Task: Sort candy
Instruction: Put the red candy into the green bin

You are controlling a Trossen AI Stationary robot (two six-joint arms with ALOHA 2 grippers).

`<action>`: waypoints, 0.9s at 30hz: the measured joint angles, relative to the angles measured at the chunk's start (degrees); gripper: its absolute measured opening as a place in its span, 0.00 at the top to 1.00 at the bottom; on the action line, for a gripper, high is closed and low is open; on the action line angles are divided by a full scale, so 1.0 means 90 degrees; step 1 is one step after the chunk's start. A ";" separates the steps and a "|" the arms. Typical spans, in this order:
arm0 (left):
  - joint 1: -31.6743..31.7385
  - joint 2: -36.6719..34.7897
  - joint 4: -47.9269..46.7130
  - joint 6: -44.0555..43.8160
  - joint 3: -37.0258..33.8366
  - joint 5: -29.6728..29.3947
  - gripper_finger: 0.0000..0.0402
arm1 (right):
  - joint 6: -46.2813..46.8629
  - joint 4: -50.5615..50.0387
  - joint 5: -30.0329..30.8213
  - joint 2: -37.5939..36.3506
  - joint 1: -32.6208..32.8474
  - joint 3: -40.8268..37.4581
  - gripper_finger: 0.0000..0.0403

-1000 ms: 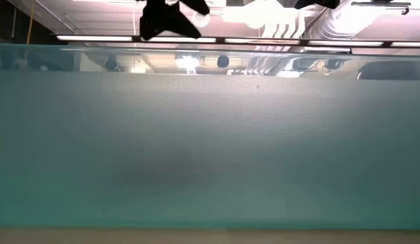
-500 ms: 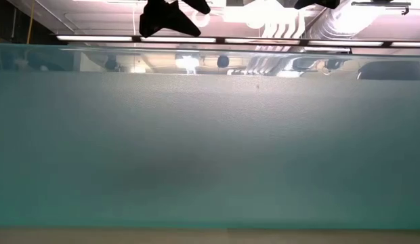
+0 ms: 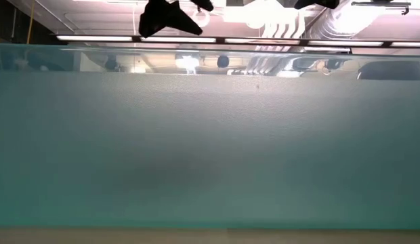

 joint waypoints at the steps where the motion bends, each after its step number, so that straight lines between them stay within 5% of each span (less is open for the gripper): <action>1: 0.0000 0.0000 0.0068 -0.0031 0.0000 0.0000 0.53 | -0.0010 0.0000 -0.0002 0.0000 0.0000 0.0000 0.38; 27: 0.0335 -0.0873 0.0831 0.0482 -0.0002 -0.0145 0.53 | -0.0130 -0.0488 -0.0209 0.0000 -0.0002 0.0000 0.38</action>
